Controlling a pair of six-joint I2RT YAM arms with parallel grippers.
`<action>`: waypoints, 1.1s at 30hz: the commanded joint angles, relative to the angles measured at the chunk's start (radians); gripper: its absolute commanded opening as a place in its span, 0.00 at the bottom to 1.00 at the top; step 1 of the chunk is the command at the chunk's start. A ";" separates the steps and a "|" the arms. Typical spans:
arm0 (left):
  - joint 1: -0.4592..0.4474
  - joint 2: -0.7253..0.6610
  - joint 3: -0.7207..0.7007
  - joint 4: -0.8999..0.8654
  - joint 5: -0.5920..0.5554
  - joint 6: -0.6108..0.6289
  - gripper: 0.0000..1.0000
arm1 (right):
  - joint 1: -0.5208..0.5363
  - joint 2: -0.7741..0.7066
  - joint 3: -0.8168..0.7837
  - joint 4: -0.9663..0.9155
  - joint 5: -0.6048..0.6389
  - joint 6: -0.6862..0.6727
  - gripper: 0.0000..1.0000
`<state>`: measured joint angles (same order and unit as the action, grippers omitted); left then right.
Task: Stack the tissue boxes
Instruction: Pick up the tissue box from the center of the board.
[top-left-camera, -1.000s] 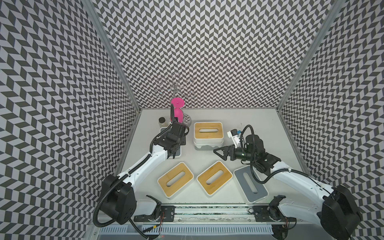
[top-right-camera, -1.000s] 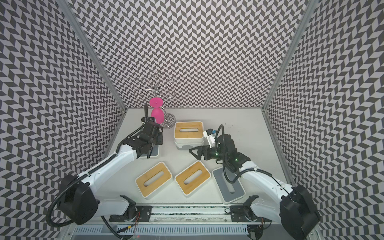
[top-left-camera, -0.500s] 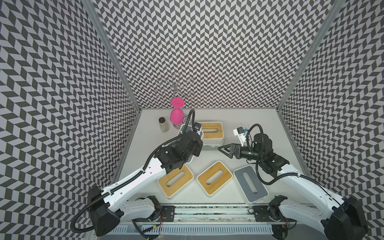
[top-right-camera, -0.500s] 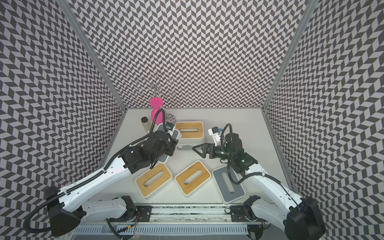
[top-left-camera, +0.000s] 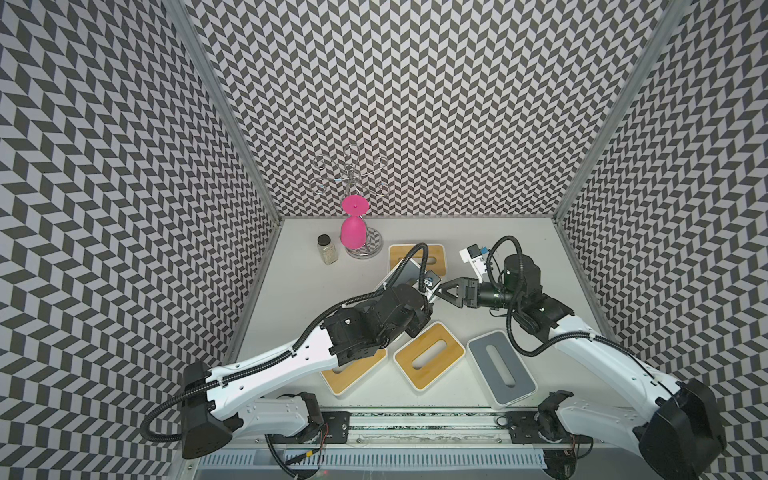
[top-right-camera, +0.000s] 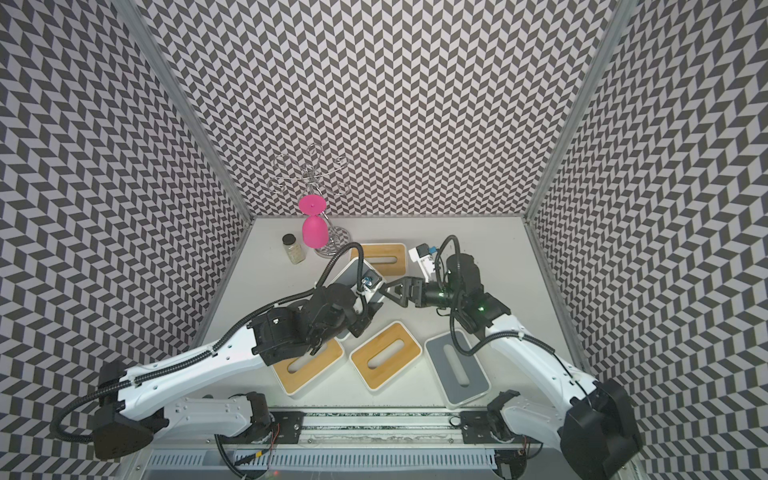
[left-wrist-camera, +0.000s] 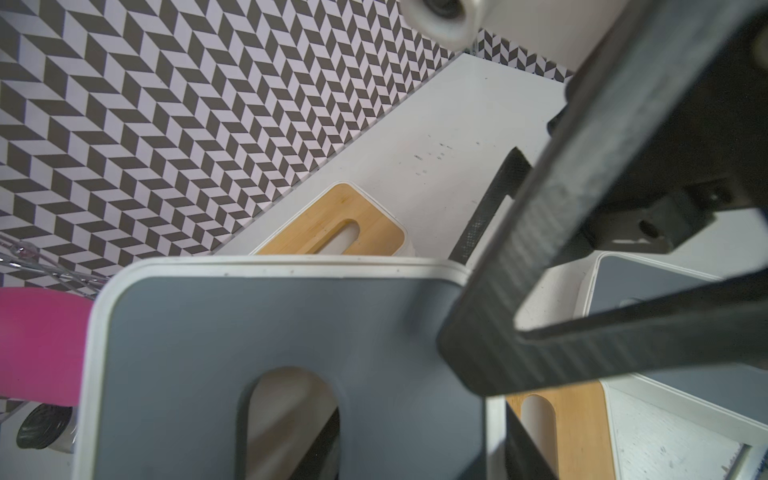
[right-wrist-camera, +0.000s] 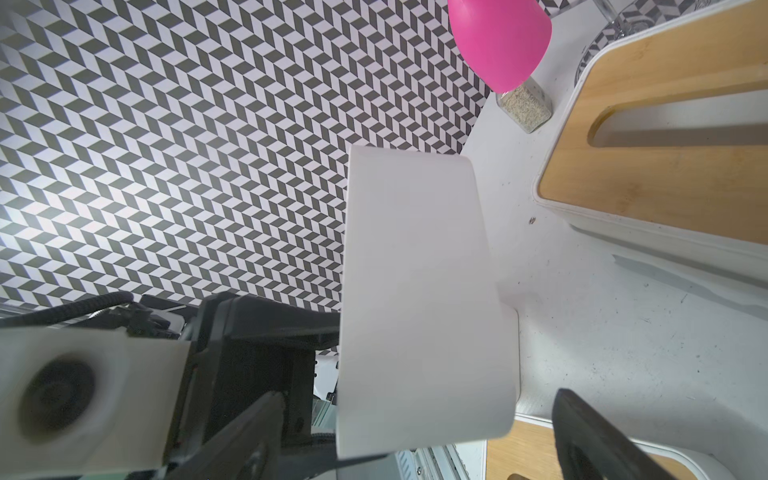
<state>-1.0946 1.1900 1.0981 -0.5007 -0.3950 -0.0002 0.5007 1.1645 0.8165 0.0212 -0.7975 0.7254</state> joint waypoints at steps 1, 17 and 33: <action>-0.010 -0.009 0.005 0.075 0.017 0.043 0.30 | -0.002 0.008 0.023 0.043 -0.038 0.008 0.99; -0.016 -0.030 -0.012 0.114 0.105 0.066 0.30 | -0.002 0.013 -0.013 0.133 -0.096 0.017 0.77; -0.016 -0.026 -0.006 0.127 0.112 0.075 0.49 | -0.003 -0.025 -0.028 0.181 -0.073 0.049 0.37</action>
<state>-1.1038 1.1816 1.0847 -0.4183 -0.2970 0.0601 0.4950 1.1725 0.7990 0.1009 -0.8688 0.7700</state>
